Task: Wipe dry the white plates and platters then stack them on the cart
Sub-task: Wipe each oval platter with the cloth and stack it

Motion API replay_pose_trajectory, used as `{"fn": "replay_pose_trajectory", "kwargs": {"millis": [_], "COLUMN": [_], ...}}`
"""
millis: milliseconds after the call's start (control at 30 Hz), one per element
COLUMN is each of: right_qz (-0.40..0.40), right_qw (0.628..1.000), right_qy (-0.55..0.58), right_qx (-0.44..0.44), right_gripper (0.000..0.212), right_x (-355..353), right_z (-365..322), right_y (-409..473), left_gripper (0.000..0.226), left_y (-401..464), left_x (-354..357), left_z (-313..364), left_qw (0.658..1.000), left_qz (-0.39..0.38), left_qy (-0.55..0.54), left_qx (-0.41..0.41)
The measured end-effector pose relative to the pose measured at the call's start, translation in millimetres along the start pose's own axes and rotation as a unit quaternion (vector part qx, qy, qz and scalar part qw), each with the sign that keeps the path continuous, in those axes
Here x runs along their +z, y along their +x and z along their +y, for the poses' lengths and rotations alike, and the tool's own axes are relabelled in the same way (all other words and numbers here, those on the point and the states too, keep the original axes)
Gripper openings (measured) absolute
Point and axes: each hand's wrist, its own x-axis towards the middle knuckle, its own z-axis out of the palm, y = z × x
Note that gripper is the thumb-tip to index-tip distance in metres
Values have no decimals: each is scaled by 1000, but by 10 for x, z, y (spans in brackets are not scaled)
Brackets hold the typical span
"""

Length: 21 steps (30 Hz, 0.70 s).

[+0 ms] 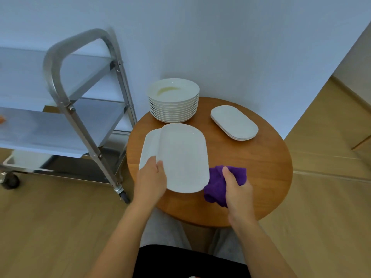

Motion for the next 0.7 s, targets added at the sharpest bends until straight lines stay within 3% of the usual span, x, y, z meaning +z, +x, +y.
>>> {"fn": "replay_pose_trajectory", "kwargs": {"millis": [200,300,533,700], "right_qz": [-21,-33,-34,-43], "right_qw": [999,998,998,997], "right_qy": [-4,-11,-35,-53], "right_qx": [-43,-44,-34,-35], "right_gripper": [24,17,15,22], "right_x": [65,97,185,284], "right_z": [-18,26,116,143], "right_y": [69,97,182,229], "left_gripper": [24,22,22,22], "left_y": [371,512,704,707], "left_x": [-115,-139,-152,-79], "left_z": [-280,-361,-459,-520], "left_qw": [993,986,927,917], "left_qz": [-2,4,-6,-20], "left_qy": [116,162,374,397], "left_qx": [-34,-35,-35,-45]}}
